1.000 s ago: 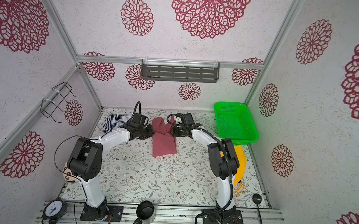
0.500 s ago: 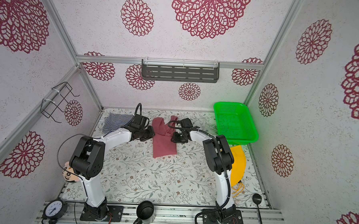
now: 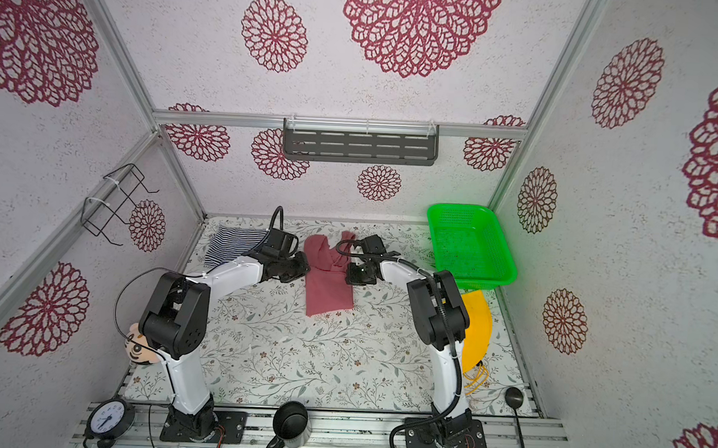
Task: Fold and stack tank tops
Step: Smooth out the tank top at the top-center of the table.
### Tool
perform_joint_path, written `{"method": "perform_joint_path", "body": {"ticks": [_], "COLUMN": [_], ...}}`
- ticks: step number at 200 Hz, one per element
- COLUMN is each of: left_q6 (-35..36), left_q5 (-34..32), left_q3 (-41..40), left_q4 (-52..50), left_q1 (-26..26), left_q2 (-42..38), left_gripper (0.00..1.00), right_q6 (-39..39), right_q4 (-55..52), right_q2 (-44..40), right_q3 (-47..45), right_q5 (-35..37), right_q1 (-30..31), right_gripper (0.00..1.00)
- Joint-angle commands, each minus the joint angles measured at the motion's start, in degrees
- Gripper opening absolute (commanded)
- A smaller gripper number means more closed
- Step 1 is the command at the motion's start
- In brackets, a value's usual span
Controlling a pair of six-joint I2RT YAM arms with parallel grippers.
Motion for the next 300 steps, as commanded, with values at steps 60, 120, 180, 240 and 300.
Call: {"method": "perform_joint_path", "body": {"ticks": [60, 120, 180, 240, 300], "left_q6": [2.77, 2.17, 2.35, 1.45, -5.48], "left_q5": [-1.23, 0.64, 1.98, 0.46, -0.29], "left_q3": [5.04, 8.18, 11.46, -1.06, -9.68], "left_q4": [0.69, 1.25, 0.86, -0.3, 7.81], "left_q1": [1.39, 4.1, 4.94, 1.66, -6.75], "left_q2": [0.09, 6.47, 11.79, -3.7, -1.7], "left_gripper": [0.0, 0.0, 0.49, 0.71, 0.56], "right_q6": [-1.25, -0.72, 0.27, -0.52, 6.42], "right_q4": [2.38, 1.77, -0.04, 1.86, 13.06], "right_q2": [-2.86, 3.25, 7.72, -9.54, -10.35], "right_q3": [6.45, 12.21, 14.37, -3.36, -13.92], "right_q5": [2.3, 1.22, 1.69, 4.6, 0.58], "right_q1": [-0.73, -1.86, -3.01, -2.75, 3.21], "right_gripper": [0.0, 0.0, 0.13, 0.49, 0.28]}}
